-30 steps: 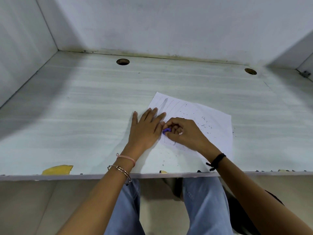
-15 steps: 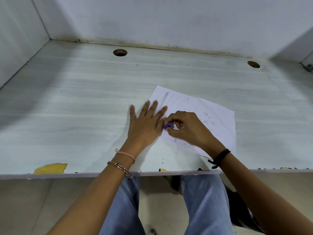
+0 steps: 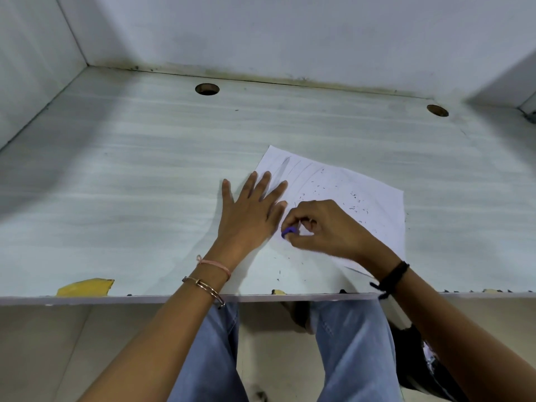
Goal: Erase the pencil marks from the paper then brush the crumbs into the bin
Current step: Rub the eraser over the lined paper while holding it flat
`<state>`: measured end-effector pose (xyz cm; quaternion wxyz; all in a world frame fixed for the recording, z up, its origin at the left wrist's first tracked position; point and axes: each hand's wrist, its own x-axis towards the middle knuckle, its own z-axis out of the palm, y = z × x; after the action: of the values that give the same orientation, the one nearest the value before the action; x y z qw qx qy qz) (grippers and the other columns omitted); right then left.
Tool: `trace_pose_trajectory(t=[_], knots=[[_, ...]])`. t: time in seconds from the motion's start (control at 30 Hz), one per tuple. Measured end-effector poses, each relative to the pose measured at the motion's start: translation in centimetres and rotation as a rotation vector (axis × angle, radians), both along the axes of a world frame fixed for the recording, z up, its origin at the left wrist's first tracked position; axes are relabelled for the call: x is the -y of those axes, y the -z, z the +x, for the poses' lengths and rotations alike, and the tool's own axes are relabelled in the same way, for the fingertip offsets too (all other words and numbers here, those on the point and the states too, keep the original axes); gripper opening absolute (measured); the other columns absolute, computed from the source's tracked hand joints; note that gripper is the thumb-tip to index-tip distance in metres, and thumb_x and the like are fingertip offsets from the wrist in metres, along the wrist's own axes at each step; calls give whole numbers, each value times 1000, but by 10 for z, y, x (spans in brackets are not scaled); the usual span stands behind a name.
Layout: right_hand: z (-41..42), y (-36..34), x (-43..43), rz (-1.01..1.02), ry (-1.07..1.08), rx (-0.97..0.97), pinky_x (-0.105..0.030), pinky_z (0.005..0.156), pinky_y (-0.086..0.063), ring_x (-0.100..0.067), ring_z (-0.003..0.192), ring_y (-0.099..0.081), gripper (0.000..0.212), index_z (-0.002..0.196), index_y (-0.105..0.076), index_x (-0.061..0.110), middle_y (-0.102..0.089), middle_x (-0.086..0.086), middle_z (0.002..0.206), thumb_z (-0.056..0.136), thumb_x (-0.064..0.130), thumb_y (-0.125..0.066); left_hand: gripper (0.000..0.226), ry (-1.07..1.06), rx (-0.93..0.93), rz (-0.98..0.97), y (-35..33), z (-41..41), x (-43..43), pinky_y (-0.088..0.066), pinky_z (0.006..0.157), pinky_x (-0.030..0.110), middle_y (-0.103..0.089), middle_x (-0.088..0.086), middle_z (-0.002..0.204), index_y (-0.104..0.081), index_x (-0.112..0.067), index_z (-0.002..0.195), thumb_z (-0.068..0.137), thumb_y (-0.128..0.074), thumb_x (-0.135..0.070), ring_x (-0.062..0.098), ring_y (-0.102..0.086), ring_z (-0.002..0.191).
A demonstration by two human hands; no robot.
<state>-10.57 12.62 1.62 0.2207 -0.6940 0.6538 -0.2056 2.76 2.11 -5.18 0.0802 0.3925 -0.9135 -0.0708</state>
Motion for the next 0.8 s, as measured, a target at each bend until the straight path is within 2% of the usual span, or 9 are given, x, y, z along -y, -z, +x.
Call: trace_pose_trajectory(t=[0.13,0.27,0.43,0.57,0.73,0.8], knots=[[-4,4,12,-98,87,-38,-10,61,-34,0,67,-49,8,83,-71,14,-62,3,72,76,10,-69,54,-4,-3,0,0,0,1,5,113,63,1,-7,163,-4,-44,152,99,-3,-53,17,6,150],[3,1,0,25,-43,22,-10,62,-37,-4,66,-51,11,83,-72,17,-61,9,71,74,10,-72,51,1,5,20,0,0,0,7,113,62,3,-7,163,-2,-44,152,102,-12,-50,16,8,150],[-9,5,18,-127,148,-28,-11,61,-31,4,66,-49,5,82,-70,14,-59,10,69,78,13,-70,52,-4,20,28,-3,1,2,7,114,62,5,-8,163,1,-45,151,101,-10,-51,16,10,150],[3,2,2,23,-10,57,-9,60,-36,-2,62,-50,10,84,-72,16,-64,6,72,75,10,-73,52,12,39,4,-3,0,0,6,114,63,5,-6,163,1,-43,152,102,-10,-49,17,10,150],[-14,2,22,-125,143,-22,-10,59,-32,8,67,-50,4,81,-70,13,-56,14,67,78,12,-71,51,-9,1,30,-2,0,1,8,113,61,3,-9,163,-2,-45,152,102,-11,-51,15,9,150],[-7,4,15,-88,73,-7,-9,60,-33,3,66,-51,6,81,-70,13,-57,13,67,76,11,-71,51,-7,14,6,-2,0,1,6,113,62,3,-7,163,-2,-44,152,102,-10,-50,16,7,150]])
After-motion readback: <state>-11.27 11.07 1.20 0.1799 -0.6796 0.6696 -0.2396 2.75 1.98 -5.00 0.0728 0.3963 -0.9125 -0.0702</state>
